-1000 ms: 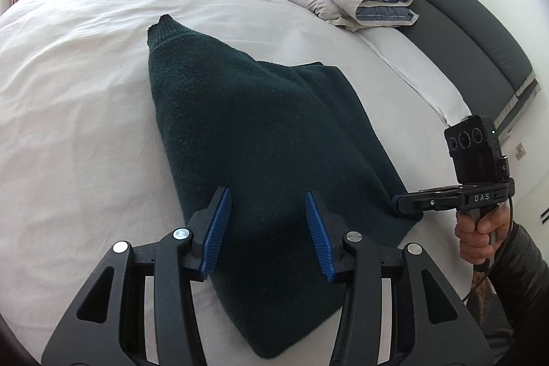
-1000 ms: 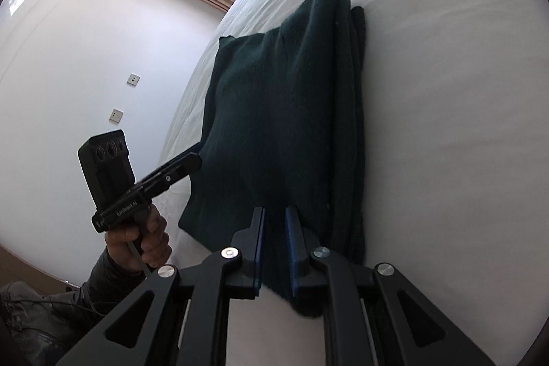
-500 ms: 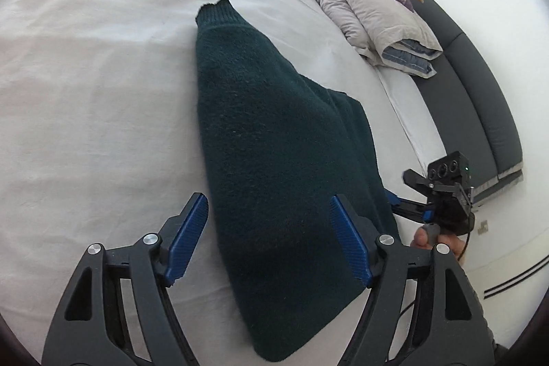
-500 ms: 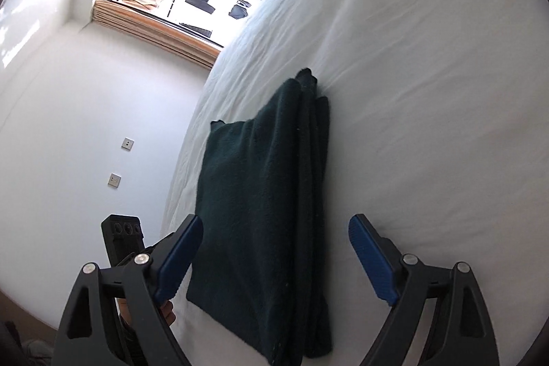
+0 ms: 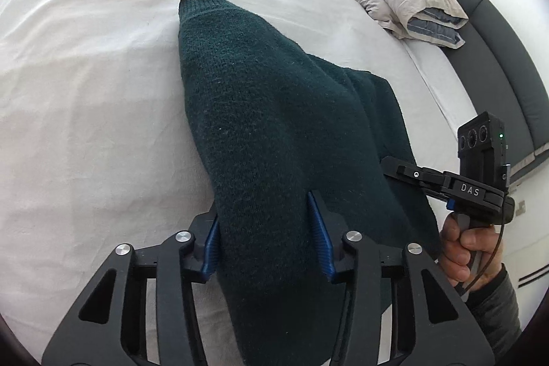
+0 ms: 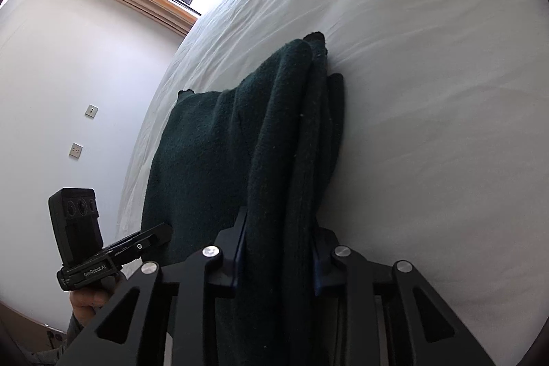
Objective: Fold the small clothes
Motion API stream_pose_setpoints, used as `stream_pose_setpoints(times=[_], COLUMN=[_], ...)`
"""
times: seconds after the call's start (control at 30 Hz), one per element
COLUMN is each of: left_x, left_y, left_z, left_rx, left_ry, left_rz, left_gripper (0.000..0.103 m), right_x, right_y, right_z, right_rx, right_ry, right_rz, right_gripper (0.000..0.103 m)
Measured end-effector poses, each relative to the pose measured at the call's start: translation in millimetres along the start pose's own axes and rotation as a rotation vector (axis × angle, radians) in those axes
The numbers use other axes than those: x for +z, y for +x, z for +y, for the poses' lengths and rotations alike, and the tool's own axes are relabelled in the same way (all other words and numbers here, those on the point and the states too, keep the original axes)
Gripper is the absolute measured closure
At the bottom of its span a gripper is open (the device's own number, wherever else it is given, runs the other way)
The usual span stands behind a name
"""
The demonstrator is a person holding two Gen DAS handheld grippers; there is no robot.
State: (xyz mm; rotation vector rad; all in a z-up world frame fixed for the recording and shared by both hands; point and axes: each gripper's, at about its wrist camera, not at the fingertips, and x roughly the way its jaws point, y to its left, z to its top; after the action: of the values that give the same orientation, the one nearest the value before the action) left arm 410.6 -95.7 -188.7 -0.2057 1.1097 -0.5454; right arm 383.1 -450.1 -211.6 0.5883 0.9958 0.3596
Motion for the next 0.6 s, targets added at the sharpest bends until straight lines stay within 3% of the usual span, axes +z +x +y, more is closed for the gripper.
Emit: stream_pose_setpoints(times=[0.1, 0.3, 0.6], left_x=[-2.9, -17.4, -66.0], left_y=[-14.3, -66.1, -157.3], left_z=[-9.2, -20.4, 2.1], left_rx=[0.035, 0.099, 0.177], left_ry=[0.026, 0.082, 0.098], left_rz=[-0.02, -0.096, -0.189], left_gripper=[0.071, 0.072, 0.073], right_x=[-5.2, -24.6, -68.3], right_y=[-7.6, -29.6, -33.0], right_z=[25.0, 75.0, 150.6], right_rx=[-0.057, -0.081, 0.001], right_ry=[-0.062, -0.165, -0.231], right_rz=[-0.03, -0.068, -0.077], right_gripper=[0.076, 0.078, 0.078])
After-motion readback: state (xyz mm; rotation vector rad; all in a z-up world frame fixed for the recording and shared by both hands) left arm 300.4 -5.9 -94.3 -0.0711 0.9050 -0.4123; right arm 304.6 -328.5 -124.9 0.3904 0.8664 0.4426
